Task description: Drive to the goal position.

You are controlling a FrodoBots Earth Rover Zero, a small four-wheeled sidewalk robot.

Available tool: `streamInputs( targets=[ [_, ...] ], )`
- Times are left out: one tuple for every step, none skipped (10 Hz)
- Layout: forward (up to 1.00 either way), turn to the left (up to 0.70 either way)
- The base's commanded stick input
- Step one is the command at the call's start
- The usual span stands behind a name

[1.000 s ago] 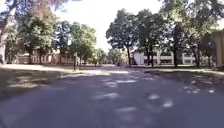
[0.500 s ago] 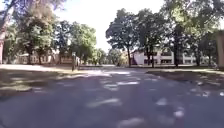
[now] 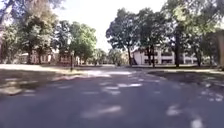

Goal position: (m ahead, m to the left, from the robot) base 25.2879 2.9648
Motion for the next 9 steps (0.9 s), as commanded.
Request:
streamInputs(
  targets=[
    [0.70,0.00],
    [0.70,0.00],
    [0.70,0.00],
    [0.70,0.00],
    [0.70,0.00],
    [0.70,0.00],
    [0.70,0.00],
    [0.70,0.00],
    [0.70,0.00]
  ],
)
